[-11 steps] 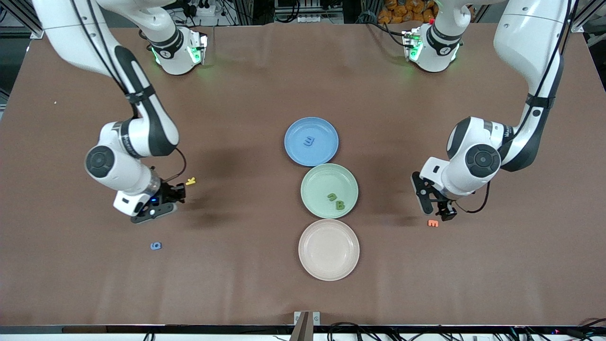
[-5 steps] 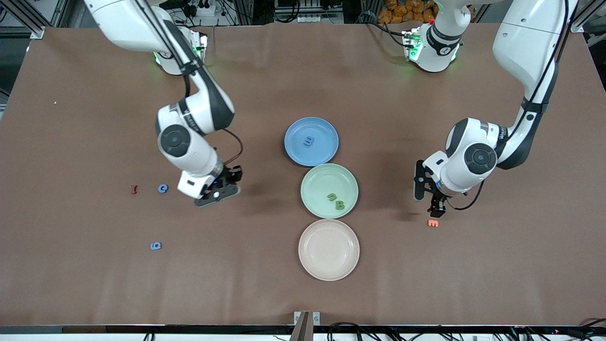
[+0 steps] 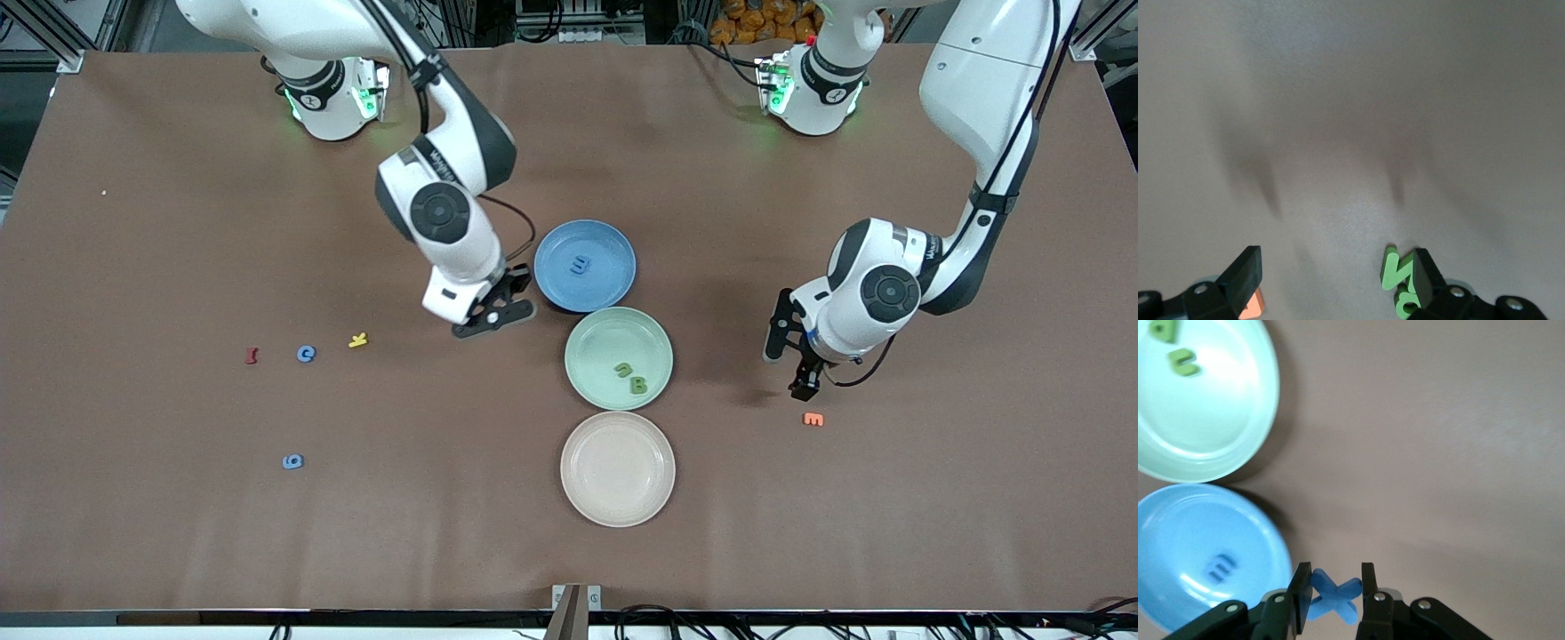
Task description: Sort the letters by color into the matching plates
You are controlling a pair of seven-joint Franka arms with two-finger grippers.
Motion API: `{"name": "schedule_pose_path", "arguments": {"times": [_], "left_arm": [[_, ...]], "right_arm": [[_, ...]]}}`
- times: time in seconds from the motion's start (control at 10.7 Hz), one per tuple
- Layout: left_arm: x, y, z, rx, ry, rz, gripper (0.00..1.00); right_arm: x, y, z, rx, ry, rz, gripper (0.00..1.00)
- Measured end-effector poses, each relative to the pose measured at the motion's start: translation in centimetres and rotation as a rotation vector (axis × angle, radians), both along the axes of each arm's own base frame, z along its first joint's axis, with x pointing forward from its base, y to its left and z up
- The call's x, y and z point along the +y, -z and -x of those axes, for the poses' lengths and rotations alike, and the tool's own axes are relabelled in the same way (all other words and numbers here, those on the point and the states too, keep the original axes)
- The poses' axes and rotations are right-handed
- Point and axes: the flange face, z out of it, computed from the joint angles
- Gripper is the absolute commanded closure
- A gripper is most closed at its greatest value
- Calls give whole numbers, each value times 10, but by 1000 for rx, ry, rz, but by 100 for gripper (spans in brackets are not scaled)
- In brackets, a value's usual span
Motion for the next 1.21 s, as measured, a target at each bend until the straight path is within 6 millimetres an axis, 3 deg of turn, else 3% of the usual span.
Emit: {"name": "schedule_pose_path", "arguments": {"times": [0.19,0.56,0.65,0.75,0.93,1.21], "left_arm": [[7,16,13,-20,6,35,0],[15,30,28,-13,2,54,0],[15,27,27,-18,2,54,0],[18,25,27,-21,0,53,0],[34,24,26,-20,17,50,0],[44,26,27,-14,17,49,2]], "right_arm": [[43,0,21,19,11,10,75],[99,43,53,49,16,48,74],[108,58,62,60,7,63,62],[115,71,70,69,1,75,1],[121,79,76,74,3,84,0],[119,70,64,56,-4,71,0]]}}
